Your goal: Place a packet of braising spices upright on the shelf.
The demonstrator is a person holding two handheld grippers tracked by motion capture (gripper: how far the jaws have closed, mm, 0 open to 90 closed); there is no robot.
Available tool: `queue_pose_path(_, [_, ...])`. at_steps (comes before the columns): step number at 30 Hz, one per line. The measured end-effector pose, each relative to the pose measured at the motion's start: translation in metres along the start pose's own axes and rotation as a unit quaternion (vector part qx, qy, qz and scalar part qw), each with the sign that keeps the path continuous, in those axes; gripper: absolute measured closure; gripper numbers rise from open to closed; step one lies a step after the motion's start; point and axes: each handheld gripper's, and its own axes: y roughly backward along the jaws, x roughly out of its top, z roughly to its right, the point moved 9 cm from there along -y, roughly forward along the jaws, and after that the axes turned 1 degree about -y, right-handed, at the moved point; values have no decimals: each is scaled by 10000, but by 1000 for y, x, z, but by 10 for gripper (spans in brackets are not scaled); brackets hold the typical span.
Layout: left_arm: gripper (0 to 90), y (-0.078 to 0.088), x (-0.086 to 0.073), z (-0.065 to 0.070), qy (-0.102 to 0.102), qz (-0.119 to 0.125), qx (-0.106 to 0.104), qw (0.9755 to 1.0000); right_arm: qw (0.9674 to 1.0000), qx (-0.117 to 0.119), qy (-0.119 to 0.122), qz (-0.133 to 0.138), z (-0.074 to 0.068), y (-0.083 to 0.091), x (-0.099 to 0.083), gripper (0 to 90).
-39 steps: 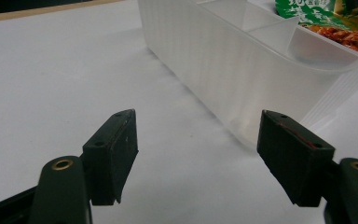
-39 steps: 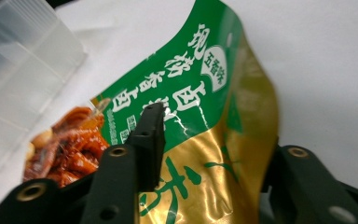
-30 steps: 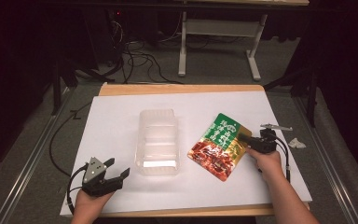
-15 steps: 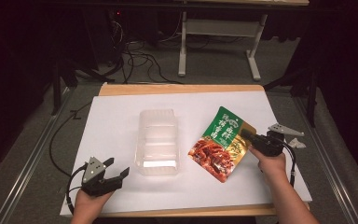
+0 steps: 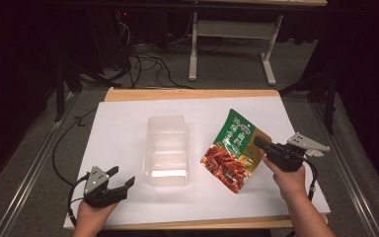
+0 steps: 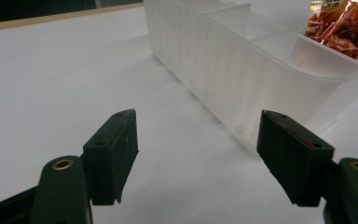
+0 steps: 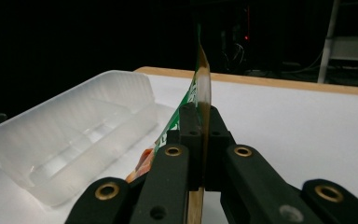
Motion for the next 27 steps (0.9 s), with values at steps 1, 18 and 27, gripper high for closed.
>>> queue_pose_path(1, [295, 0, 0, 0, -4, 5, -2, 10000, 10000, 5, 44, 20, -3, 1, 1, 900])
queue_pose_path(18, [295, 3, 1, -3, -20, 32, 13, 10000, 9970, 588, 385, 311, -52, 11, 12, 900])
queue_pose_path(27, [294, 1, 0, -3, -22, 2, -1, 10000, 9966, 653, 406, 282, -60, 10, 13, 859])
